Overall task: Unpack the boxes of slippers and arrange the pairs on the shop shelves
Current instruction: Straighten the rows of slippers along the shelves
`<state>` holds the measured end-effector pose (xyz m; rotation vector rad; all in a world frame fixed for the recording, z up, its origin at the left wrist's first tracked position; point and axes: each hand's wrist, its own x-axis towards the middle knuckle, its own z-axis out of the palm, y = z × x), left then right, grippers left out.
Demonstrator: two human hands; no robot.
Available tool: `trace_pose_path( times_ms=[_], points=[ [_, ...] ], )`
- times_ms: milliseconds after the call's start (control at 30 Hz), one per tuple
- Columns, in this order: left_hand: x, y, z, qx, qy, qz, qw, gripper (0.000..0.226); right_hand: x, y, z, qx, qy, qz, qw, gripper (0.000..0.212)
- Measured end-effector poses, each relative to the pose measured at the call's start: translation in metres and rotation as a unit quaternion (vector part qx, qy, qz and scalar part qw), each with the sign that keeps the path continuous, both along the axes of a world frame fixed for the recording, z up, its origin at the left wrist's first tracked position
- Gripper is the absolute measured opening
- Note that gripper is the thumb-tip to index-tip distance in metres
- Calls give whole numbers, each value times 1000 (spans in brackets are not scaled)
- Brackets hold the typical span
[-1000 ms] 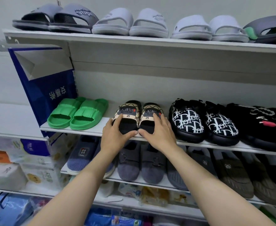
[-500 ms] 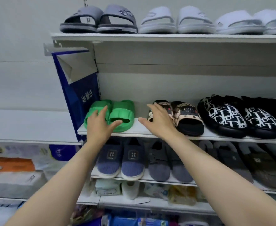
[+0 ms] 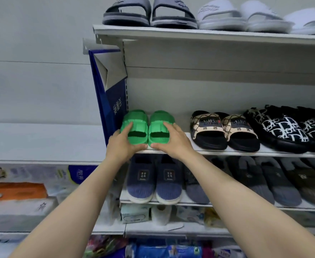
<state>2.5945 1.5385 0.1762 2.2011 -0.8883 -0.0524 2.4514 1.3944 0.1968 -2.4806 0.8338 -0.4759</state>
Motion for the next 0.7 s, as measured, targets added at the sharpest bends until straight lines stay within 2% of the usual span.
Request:
trace_pose_path(
  times_ms=[200,700],
  points=[
    [-7,-1,-3,-12,-15,-17,1000,110,-14,0,-2,-19,-9,-16,1000,104],
    [-26,-13,-3,47,-78,-3,996,110,-26,-8,-9,-34,-5,-15,999,108]
  ],
)
